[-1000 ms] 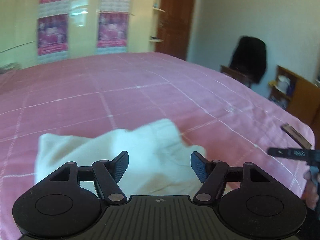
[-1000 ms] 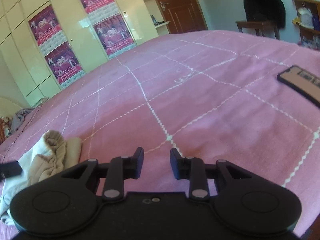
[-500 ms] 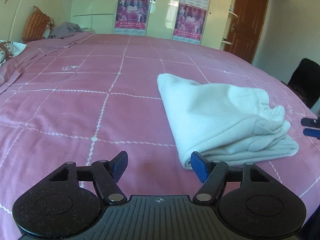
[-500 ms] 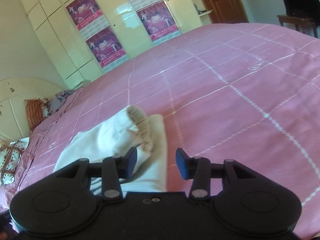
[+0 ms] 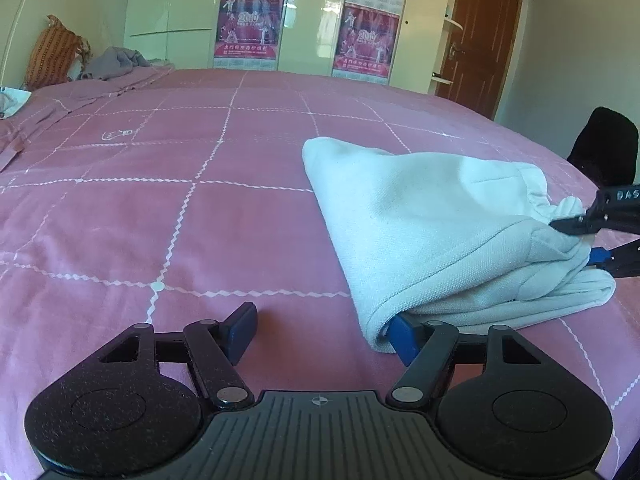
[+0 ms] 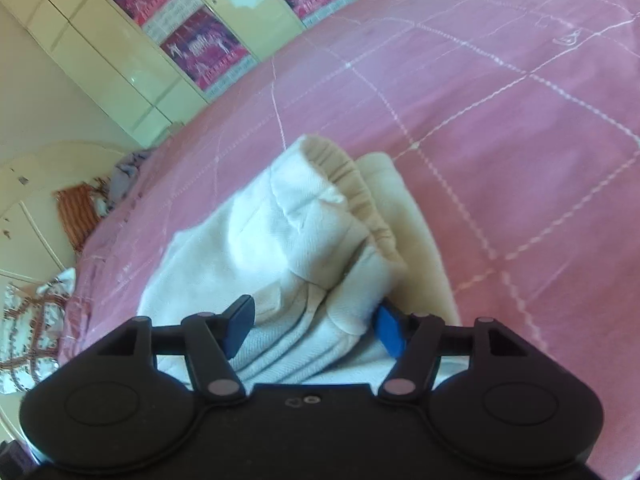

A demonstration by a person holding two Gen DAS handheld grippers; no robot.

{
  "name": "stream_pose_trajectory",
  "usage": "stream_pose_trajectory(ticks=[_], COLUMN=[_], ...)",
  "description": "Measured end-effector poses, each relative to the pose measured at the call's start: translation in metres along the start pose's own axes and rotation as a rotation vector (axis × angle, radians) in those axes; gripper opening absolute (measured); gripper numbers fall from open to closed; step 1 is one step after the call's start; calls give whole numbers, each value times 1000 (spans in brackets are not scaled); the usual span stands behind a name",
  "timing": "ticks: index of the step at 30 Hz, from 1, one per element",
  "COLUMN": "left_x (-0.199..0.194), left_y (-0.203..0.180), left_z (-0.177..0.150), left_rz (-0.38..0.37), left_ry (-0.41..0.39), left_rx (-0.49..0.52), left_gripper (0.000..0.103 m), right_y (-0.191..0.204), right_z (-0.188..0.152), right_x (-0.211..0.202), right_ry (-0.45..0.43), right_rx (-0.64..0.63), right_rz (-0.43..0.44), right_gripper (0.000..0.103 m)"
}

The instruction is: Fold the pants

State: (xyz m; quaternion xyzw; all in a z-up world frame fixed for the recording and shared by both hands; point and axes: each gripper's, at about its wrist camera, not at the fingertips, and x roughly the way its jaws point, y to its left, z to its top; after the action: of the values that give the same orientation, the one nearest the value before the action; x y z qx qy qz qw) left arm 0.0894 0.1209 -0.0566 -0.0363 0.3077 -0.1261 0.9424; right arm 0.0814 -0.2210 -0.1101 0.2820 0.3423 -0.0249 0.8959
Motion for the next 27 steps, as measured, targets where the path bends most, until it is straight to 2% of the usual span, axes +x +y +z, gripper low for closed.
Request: stream_pose_trajectory(ticks=[1,4,5,7,9,10,11,18,20,23,27], left_x=[-1,-3,-3,-1,1,1,1,-11,-21,-36,-33], left_y=[1,3,2,-1,-3,-4,-4,-6,-6,-1,-17], left_z=[0,0,-1,-3,-4,-5,-5,-8,-11,-7,17], left_rz=[0,-2,-2,2,-2,3,8,47,83,81,66], left_ry=[-6,-27,-30,-23,-9,-4,-1,34,38,11,-25], left_rx=[-7,-18,-16,0,7,13,17,13,16,-33,25], left_gripper=[70,70,70,70,70,70,71,70,70,70,70], right_y=[6,11,11,1,-22,-36,-43,-25,-22,-18,-4], right_z=[1,2,0,-6,-15,-20,-24,-27,-29,-29,-28], right_x=[-1,-35,-45,-50,-30,-22,-23,-34,-44,-59,-74], right_ry=[-2,-109,-135,-137,-55,-30,-47,-67,-92,-129,-208], right_rx=[-31,-55,-63,-52,30,99,126,-17,-69,-145,-289], right_rz=[-13,99,121,111,33,34,60,7,-22,-59,-139], right_gripper=[29,27,27,27,26,26,25,33,42,47,47])
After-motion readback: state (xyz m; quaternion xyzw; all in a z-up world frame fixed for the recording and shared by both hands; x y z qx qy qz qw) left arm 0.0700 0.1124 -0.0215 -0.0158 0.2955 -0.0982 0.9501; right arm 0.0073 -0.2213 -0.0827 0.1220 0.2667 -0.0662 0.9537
